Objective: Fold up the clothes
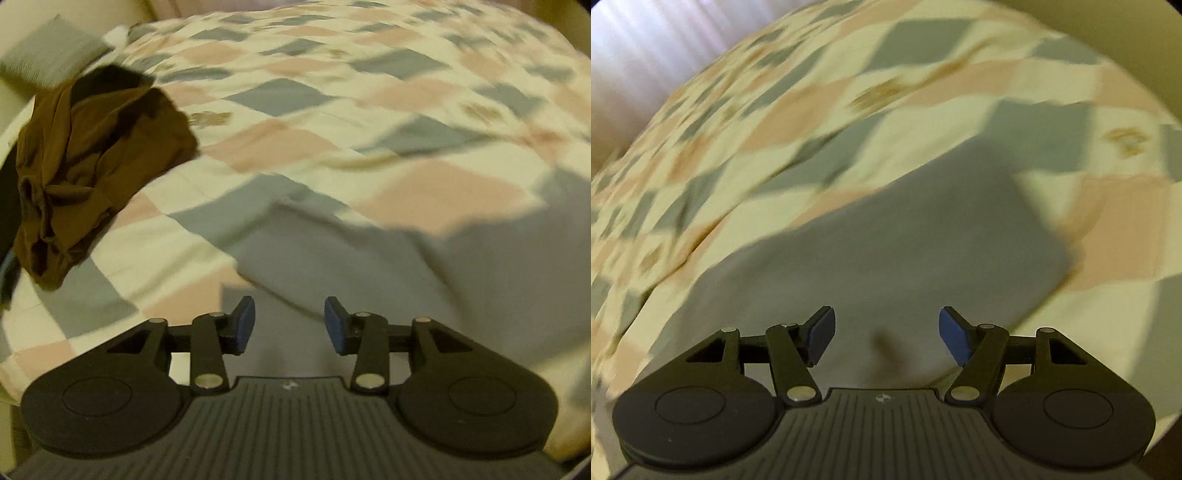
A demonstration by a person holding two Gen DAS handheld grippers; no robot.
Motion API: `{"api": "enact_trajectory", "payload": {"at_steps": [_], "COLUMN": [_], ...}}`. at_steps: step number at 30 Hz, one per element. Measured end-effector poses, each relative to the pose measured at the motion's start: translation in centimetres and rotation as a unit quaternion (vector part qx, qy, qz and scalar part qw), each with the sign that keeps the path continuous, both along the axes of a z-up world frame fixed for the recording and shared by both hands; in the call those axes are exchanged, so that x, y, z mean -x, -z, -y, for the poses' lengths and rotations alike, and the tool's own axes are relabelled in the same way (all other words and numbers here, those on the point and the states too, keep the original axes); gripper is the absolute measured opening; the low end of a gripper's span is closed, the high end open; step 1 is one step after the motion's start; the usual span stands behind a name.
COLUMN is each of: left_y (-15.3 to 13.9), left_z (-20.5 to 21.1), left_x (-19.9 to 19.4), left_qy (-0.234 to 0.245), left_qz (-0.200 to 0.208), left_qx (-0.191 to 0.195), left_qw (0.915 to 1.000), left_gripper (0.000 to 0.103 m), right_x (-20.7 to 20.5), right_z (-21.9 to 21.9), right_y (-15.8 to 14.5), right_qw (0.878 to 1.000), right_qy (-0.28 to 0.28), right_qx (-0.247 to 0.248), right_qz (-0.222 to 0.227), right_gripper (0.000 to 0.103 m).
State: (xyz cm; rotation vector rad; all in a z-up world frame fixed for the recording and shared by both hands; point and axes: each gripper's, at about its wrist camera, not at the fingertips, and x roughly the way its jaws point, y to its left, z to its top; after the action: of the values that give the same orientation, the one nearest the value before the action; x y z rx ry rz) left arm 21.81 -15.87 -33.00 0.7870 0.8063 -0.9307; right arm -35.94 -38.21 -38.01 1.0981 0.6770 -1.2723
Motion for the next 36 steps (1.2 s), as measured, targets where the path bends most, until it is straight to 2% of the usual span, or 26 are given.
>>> {"api": "enact_trajectory", "payload": {"at_steps": [4,7,9,11,14,15,16,19,23,26,29,32,36], "left_y": [2.8,5.2,6.7,8.0,9.2,9.3,9.3,7.7,1.3,-3.6,-5.5,-3.6,3.7], "left_z": [3.2,5.2,6.2,7.0,7.8,7.8,7.7,6.6,2.5,-1.4,-4.0,-5.0,-4.6], "left_x": [-4.9,-8.2,-10.5,-12.2,-13.1,-12.9,-12.7,-12.9,-12.6,-13.1,-14.2,-14.2,-14.6], "left_qy": [0.036,0.069,0.069,0.068,0.084,0.094,0.098,0.066,0.038,0.005,-0.022,-0.022,-0.026], "left_qz": [-0.035,-0.068,-0.107,-0.165,-0.224,-0.228,-0.226,-0.252,-0.252,-0.251,-0.273,-0.256,-0.246], "left_qx": [-0.003,-0.015,-0.022,-0.025,-0.031,-0.030,-0.030,-0.011,0.027,0.041,0.040,0.017,-0.035], "left_qw": [0.9987,0.9952,0.9916,0.9836,0.9706,0.9686,0.9688,0.9653,0.9666,0.9672,0.9608,0.9662,0.9682], "left_gripper": [0.039,0.038,0.033,0.030,0.025,0.020,0.004,0.004,0.004,0.004,0.004,0.004,0.004], "right_x": [-7.0,-11.3,-13.5,-15.2,-17.3,-17.8,-18.2,-18.8,-18.4,-17.6,-17.4,-17.5,-18.2], "right_z": [-2.6,-5.4,-7.4,-9.2,-11.7,-12.4,-12.9,-14.0,-14.2,-13.9,-13.5,-13.2,-13.2], "right_y": [1.0,1.1,1.2,1.6,2.3,2.5,2.7,2.6,2.1,2.2,2.1,1.8,2.1], "right_qw": [1.000,1.000,0.999,0.999,0.998,0.997,0.997,0.997,0.998,0.998,0.998,0.998,0.999], "right_qy": [-0.015,-0.002,0.015,0.031,0.052,0.056,0.059,0.060,0.058,0.062,0.062,0.053,0.031], "right_qx": [-0.014,-0.015,-0.018,-0.025,-0.037,-0.040,-0.042,-0.039,-0.028,-0.029,-0.026,-0.014,-0.017], "right_qz": [0.019,0.017,0.021,0.021,0.025,0.025,0.025,0.018,0.008,0.004,0.011,0.012,0.016], "right_gripper": [0.064,0.065,0.065,0.066,0.067,0.067,0.067,0.067,0.067,0.068,0.068,0.068,0.068]}}
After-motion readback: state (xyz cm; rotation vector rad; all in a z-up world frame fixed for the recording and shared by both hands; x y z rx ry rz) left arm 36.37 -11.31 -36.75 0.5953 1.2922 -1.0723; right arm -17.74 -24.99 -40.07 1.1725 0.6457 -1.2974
